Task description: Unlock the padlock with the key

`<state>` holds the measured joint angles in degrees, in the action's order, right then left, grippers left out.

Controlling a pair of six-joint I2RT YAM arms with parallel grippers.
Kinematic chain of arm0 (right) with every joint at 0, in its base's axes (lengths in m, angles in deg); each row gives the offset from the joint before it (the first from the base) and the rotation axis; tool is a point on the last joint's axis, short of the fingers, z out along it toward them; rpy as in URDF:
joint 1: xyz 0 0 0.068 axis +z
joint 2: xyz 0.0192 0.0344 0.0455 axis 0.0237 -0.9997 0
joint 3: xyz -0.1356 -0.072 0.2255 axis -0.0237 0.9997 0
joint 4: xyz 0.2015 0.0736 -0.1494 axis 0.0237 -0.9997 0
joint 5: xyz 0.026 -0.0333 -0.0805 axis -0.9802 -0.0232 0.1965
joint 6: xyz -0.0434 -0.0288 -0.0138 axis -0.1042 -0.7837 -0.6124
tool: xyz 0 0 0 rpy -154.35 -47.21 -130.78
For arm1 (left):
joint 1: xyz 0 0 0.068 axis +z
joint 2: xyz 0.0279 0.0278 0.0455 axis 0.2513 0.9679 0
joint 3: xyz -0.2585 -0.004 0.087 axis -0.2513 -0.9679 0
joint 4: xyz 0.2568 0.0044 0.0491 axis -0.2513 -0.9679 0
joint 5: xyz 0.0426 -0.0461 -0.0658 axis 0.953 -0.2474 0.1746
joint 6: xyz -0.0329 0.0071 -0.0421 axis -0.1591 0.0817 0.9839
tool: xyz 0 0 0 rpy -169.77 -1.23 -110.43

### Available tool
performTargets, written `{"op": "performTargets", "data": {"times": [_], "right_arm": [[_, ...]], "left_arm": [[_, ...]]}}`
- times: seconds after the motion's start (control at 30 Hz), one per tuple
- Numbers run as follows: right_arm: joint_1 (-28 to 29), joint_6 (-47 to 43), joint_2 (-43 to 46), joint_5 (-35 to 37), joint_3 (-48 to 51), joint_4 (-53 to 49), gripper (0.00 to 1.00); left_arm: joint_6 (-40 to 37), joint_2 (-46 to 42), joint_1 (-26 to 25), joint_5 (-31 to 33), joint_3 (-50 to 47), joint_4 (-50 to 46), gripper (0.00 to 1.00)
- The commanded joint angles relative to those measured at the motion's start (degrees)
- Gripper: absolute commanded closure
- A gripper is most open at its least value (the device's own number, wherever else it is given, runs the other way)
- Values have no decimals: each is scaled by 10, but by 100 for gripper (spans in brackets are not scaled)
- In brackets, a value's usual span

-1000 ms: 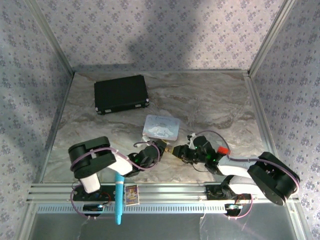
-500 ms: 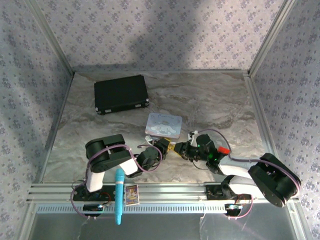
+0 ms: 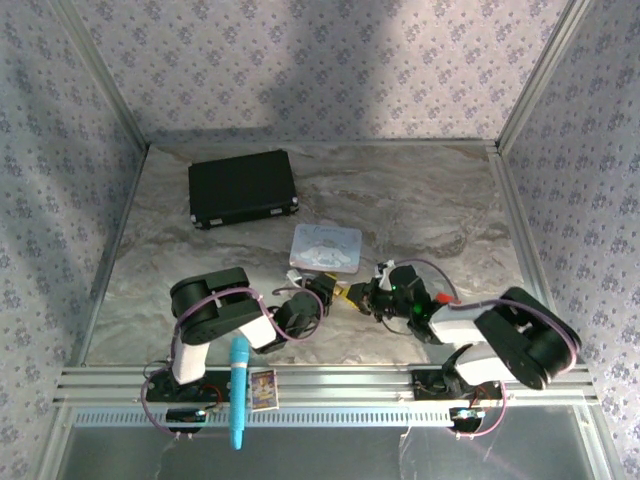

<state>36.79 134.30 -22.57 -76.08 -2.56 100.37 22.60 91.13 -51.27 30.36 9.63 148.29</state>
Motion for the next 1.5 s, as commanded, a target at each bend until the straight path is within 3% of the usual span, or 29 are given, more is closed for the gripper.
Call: {"op": "performTargets", "data": {"times": [0.0, 0.07, 0.13, 0.23, 0.4, 0.57, 0.63, 0.87, 1.03, 1.23, 1.47], "right_arm": [[-2, 140, -78, -12, -26, 226, 100], [1, 155, -120, -13, -28, 283, 100], [9, 111, -123, -12, -35, 251, 100], [34, -3, -68, 5, -62, 98, 100], [33, -157, -7, 25, -95, -63, 100], [7, -88, -84, -51, -96, 89, 100], [10, -101, -80, -54, -99, 87, 98], [52, -358, 88, 108, -156, -403, 72], [22, -414, 81, 72, -140, -468, 59], [31, -503, 128, 95, -154, -536, 60], [-7, -546, 227, 47, -153, -544, 54]], "left_arm": [[-15, -8, -31, -98, 31, 81, 100], [-6, 3, -31, -103, 32, 95, 100], [0, 11, -32, -108, 36, 97, 100], [5, 9, -33, -112, 39, 86, 100], [25, 2, -33, -133, 42, 57, 100], [25, 5, -40, -142, 50, 71, 100], [27, -5, -39, -137, 42, 50, 100], [44, -81, -16, -166, 31, -186, 100], [45, -97, -7, -169, 38, -265, 100], [36, -115, -2, -157, 39, -302, 100], [31, -131, 5, -153, 41, -346, 100]]}}
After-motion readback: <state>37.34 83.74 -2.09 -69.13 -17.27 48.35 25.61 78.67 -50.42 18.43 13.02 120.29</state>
